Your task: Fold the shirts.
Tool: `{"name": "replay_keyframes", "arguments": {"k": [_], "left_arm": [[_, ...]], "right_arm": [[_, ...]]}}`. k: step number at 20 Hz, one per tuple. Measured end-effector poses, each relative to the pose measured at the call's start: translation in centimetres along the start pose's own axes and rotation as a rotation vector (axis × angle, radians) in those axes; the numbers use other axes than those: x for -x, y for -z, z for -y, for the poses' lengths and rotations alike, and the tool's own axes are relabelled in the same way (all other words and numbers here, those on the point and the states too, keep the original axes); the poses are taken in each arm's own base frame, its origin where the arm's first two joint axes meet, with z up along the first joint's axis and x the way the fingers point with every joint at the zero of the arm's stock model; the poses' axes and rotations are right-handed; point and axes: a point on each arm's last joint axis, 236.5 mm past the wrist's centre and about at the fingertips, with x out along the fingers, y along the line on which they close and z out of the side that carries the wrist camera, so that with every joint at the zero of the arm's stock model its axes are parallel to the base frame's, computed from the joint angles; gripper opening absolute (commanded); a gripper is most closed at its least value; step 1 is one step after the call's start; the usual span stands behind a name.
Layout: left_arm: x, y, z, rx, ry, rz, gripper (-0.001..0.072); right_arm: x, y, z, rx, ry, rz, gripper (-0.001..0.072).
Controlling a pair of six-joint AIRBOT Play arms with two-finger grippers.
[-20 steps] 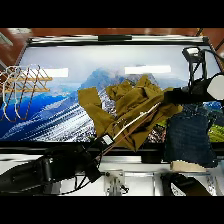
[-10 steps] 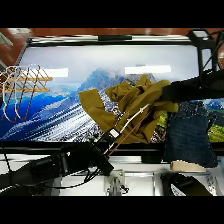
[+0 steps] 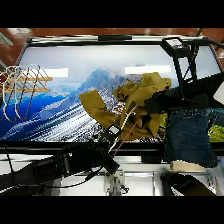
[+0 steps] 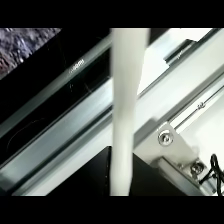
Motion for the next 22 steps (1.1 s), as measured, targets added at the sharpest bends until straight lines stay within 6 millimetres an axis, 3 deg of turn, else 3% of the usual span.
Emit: {"name": "replay_keyframes", "arguments": {"k": [5, 11, 13, 17, 22], "left_arm": [[2.1, 1.7, -0.5, 0.005, -0.027, -0.038, 0.0045], [3.3, 0.8, -1.2, 0.0, -0.056, 0.001, 0.0044], [3.2, -0.3, -1.6, 0.012, -0.057, 0.034, 0.0045], [2.7, -2.8, -2.3, 0.046, -0.049, 0.104, 0.0045], [3.0, -5.7, -3.3, 0.092, -0.038, 0.182, 0.0045]], "right_arm": [[1.8, -1.5, 2.1, 0.028, 0.101, 0.068, 0.0064], [2.7, -2.2, 4.1, 0.06, 0.19, 0.089, 0.0065], [2.5, -2.3, 3.0, 0.076, 0.145, 0.093, 0.0065], [2.3, -3.1, -1.4, 0.117, -0.015, 0.132, 0.0065], [2.6, -2.7, -4.9, 0.124, -0.142, 0.127, 0.0065]]}}
